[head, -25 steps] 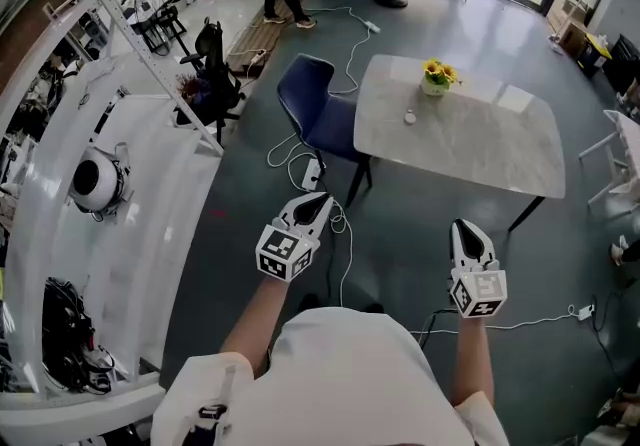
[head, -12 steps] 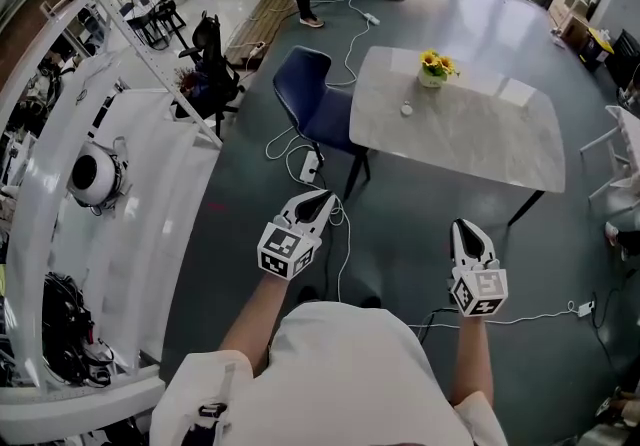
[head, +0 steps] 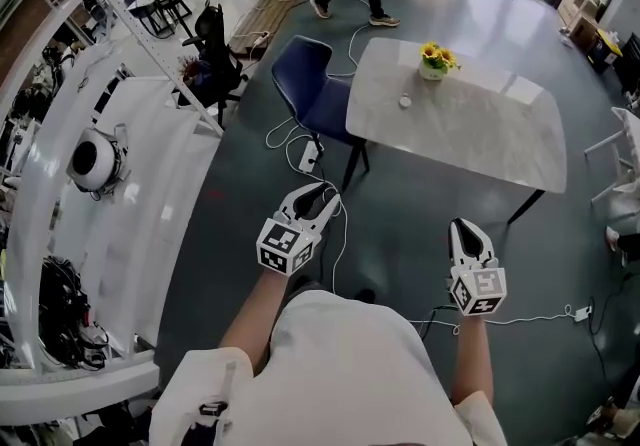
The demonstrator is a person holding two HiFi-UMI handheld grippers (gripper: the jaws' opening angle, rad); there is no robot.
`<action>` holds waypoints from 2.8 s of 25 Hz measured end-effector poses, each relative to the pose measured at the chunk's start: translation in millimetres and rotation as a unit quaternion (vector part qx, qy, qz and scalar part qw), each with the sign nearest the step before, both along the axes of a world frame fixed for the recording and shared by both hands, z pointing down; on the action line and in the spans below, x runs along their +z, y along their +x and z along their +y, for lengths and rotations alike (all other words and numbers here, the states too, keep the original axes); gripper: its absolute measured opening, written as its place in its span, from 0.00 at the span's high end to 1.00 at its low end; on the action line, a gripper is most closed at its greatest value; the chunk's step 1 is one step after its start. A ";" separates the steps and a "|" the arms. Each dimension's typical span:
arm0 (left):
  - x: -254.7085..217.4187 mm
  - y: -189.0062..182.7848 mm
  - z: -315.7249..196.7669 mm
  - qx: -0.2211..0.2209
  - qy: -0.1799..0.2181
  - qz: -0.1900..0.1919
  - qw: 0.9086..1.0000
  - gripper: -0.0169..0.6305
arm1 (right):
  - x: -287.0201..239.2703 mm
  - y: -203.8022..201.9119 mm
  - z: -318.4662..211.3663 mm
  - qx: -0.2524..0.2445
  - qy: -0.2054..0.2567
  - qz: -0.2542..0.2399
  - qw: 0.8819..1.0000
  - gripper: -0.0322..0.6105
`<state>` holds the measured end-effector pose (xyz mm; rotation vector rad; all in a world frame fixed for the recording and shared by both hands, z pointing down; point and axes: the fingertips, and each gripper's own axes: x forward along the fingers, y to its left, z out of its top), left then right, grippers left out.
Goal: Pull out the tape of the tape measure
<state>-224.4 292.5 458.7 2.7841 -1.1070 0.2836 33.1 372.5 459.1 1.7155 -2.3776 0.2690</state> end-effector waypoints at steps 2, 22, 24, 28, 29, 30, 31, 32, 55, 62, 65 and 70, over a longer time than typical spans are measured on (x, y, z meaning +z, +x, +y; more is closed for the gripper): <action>2.8 5.2 2.9 -0.005 -0.004 0.002 1.000 0.72 | 3.5 5.8 2.1 -0.004 -0.003 -0.001 1.000 0.88; 21.2 37.1 -7.3 -0.014 -0.016 -0.004 1.000 0.61 | 34.5 35.0 -12.6 -0.022 -0.027 -0.005 0.999 0.88; 23.2 41.8 -18.1 -0.009 -0.015 -0.004 1.000 0.61 | 36.3 38.0 -21.6 -0.019 -0.027 -0.005 0.999 0.88; 29.1 50.1 -48.5 0.000 -0.015 -0.007 1.000 0.60 | 40.8 43.4 -45.8 -0.011 -0.030 -0.003 1.000 0.88; 31.4 52.9 -58.0 0.003 -0.016 -0.007 1.000 0.60 | 42.4 45.3 -53.2 -0.008 -0.031 -0.002 0.999 0.88; 33.1 56.0 -67.9 0.007 -0.016 -0.006 1.000 0.60 | 43.8 47.4 -61.0 -0.004 -0.032 -0.001 0.999 0.88; 34.3 59.0 -78.2 0.010 -0.017 -0.006 1.000 0.60 | 44.9 49.0 -69.2 -0.001 -0.034 -0.001 0.999 0.88; 35.0 61.4 -89.0 0.014 -0.018 -0.007 1.000 0.60 | 45.5 49.9 -78.1 0.002 -0.037 0.000 0.999 0.88; 39.8 79.1 -347.5 0.114 -0.041 -0.021 0.992 0.60 | 46.8 28.8 -302.1 0.067 -0.074 0.011 0.995 0.88; 56.3 82.6 -368.8 0.104 -0.063 -0.025 0.992 0.60 | 58.2 36.3 -329.5 0.057 -0.094 0.009 0.994 0.88; 67.0 88.7 -375.2 0.093 -0.074 -0.029 0.993 0.60 | 67.2 45.8 -341.8 0.044 -0.101 0.004 0.994 0.88; 79.4 109.5 -389.8 0.061 -0.083 -0.027 0.994 0.60 | 83.4 71.9 -372.5 0.014 -0.113 -0.005 0.993 0.88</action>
